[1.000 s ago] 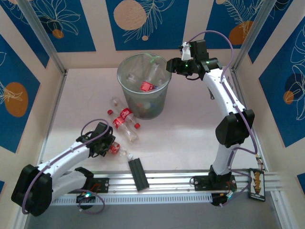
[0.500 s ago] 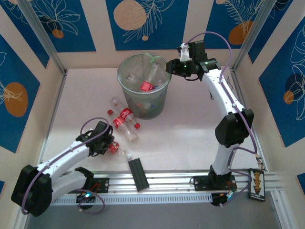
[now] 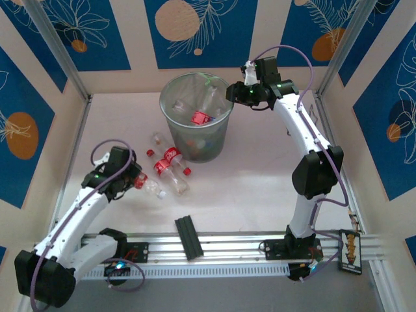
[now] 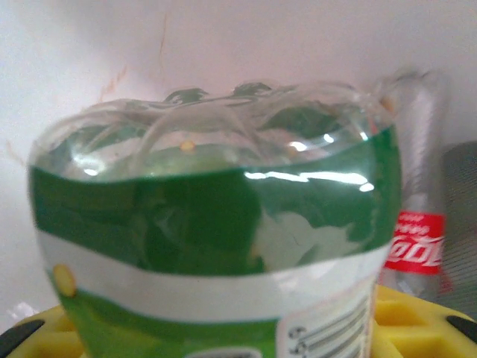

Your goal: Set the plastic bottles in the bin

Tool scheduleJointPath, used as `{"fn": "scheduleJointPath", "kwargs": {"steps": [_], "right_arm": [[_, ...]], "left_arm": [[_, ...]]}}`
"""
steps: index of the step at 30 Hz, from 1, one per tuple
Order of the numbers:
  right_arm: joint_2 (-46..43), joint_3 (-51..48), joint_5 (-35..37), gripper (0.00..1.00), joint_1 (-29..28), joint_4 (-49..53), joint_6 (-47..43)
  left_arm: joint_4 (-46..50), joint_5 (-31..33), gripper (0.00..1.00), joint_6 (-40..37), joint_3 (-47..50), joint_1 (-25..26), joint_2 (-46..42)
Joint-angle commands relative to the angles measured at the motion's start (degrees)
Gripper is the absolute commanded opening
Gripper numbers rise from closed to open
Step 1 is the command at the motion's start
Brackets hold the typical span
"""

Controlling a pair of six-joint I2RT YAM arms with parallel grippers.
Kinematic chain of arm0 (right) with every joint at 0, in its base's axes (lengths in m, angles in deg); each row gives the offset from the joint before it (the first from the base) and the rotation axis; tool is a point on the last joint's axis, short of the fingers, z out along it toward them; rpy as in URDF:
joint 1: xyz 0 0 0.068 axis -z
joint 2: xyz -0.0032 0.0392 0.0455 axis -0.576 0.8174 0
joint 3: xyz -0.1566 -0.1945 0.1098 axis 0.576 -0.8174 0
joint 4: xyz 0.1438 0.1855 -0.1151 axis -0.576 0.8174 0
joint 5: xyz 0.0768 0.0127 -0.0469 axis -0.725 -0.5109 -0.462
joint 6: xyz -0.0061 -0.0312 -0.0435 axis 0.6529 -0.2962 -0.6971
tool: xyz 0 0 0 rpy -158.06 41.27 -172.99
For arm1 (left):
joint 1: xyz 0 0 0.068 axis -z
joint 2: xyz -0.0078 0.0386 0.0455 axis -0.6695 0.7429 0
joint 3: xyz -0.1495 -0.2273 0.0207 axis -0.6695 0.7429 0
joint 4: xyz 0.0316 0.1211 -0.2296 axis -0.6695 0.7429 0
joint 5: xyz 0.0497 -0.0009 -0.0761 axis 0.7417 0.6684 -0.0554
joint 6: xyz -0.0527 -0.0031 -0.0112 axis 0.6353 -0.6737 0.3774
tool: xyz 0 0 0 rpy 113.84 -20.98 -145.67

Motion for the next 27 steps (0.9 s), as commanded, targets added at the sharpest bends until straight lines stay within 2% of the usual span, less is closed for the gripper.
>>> {"fn": "scheduleJointPath", "kwargs": {"steps": [1,6,12,16,21,24,25,27], "right_arm": [[0.49,-0.18,-1.60,0.37,-0.29,0.47,0.38],[0.50,-0.28,-1.58,0.36,-0.30,0.29,0.58],[0.92,0.07,-2.41,0.33,-0.40,0.46,0.86],[0.85,0.07,-2.00,0.32,-0.45,0.47,0.88],[0.85,0.07,-2.56,0.32,-0.57,0.16,1.56],[0.68,-0.34,-2.91,0.32,-0.89,-0.44,2.19],[0.61,-0.57,-3.11,0.32,-0.88,-0.85,2.45],[0.40,-1.13,-4.44,0.32,-0.90,-1.42,3.05]], "left_arm": [[3.88,-0.87,0.39,-12.13,-8.00,-3.75,0.94],[4.81,-4.25,0.30,-24.05,-23.88,-5.58,8.16],[5.27,-12.66,0.26,-34.76,-45.99,-5.55,20.17],[3.11,-21.23,0.18,-37.76,-58.62,-5.06,27.52],[1.76,-24.70,0.11,-42.14,-75.03,-1.40,37.38],[1.99,-27.95,0.03,-43.59,-85.45,0.91,44.98],[0.93,-29.35,0.00,-44.02,-87.93,1.80,47.23],[-2.51,-32.69,0.00,-44.70,-90.55,3.26,50.88]]}}
